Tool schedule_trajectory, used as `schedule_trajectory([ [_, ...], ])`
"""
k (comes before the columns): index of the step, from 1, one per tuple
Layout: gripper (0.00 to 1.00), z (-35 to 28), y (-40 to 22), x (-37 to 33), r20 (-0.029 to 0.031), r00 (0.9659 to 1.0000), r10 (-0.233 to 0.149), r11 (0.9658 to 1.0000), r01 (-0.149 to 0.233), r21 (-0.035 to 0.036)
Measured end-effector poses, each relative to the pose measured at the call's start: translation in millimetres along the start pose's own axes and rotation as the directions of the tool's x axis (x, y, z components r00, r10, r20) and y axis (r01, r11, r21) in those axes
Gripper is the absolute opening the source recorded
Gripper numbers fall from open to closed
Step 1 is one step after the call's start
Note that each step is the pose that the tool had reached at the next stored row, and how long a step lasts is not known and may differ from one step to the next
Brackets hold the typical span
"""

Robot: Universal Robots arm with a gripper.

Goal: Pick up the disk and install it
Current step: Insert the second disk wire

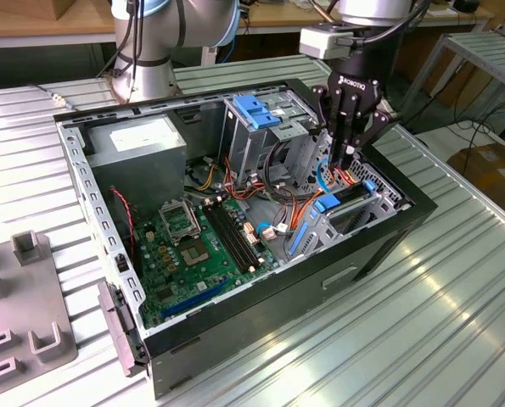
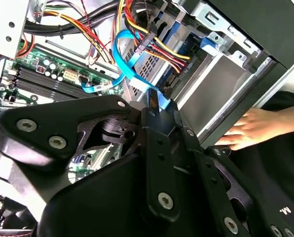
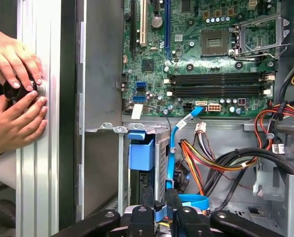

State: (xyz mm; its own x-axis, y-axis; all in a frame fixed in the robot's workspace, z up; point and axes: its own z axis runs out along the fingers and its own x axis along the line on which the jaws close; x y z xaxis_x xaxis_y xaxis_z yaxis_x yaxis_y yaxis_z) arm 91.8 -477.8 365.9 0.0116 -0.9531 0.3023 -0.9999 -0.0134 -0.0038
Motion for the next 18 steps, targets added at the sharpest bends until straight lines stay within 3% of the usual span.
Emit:
schedule_trajectory([
  [3,0.25,1.3,-0.3,-0.4,-0.0070,1.0000,0.000,1.0000,0.000,-0.0001],
  [5,0.17,2.9,-1.5,-0.9,-0.0097,1.0000,0.000,1.0000,0.000,0.0001],
  [8,0.16,4.9,-3.4,-1.6,-0.0163,0.9999,0.000,1.0000,0.000,0.0011],
  [13,0.16,7.0,-3.4,-1.0,-0.0165,0.9999,0.001,1.0000,-0.001,0.0035],
  [15,0.16,8.3,-3.2,1.5,-0.0115,0.9999,0.001,1.0000,-0.001,0.0038],
  [16,0.16,8.9,-3.2,3.2,-0.0041,1.0000,0.001,1.0000,-0.001,0.0039],
  [17,0.16,9.7,-3.2,4.9,0.0071,1.0000,0.001,1.0000,-0.001,0.0040],
  [18,0.16,10.7,-3.1,7.2,0.0236,0.9997,0.002,1.0000,-0.002,0.0041],
])
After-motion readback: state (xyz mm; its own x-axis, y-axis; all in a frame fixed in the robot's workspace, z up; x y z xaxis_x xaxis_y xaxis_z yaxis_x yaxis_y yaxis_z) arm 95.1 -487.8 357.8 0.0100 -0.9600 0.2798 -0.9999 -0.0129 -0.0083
